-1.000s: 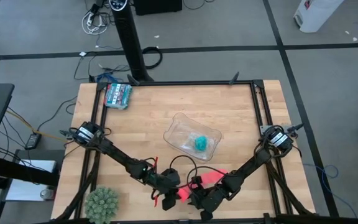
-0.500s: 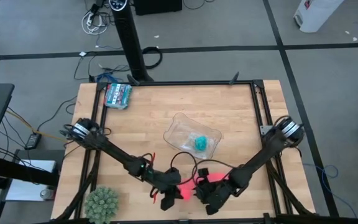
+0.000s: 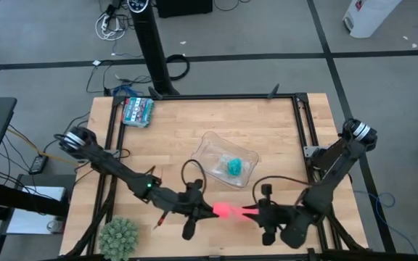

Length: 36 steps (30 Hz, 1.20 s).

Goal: Roll bandage
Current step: Roll the pink bandage

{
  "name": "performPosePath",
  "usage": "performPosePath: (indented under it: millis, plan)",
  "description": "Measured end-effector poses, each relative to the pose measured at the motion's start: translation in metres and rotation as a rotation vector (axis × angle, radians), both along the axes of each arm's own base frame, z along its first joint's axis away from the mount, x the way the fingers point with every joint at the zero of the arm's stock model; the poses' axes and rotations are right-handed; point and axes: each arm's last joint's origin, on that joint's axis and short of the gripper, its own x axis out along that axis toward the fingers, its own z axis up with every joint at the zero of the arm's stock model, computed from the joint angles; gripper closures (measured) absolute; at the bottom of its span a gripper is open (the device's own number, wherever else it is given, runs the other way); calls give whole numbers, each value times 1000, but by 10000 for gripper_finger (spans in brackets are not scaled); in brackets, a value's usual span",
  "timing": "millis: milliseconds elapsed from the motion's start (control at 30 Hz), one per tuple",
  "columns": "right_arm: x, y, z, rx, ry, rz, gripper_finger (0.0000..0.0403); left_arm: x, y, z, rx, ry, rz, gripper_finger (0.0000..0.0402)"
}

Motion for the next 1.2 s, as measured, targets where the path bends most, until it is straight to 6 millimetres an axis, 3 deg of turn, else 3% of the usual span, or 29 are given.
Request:
performPosePath:
  millis: [200, 367, 867, 1200]
  plan:
    - [5, 4, -12, -153, -77, -104, 319, 1, 0, 12, -5, -115, 31, 380]
    - [7, 1, -9, -224, -123, -158, 315, 1, -2, 17, -13, -128, 24, 379]
    - [13, 12, 5, -118, -179, -54, 274, 5, -7, 48, 3, -199, 18, 378]
    - [31, -7, 4, -147, -144, -94, 273, 5, -7, 50, -7, -216, 17, 378]
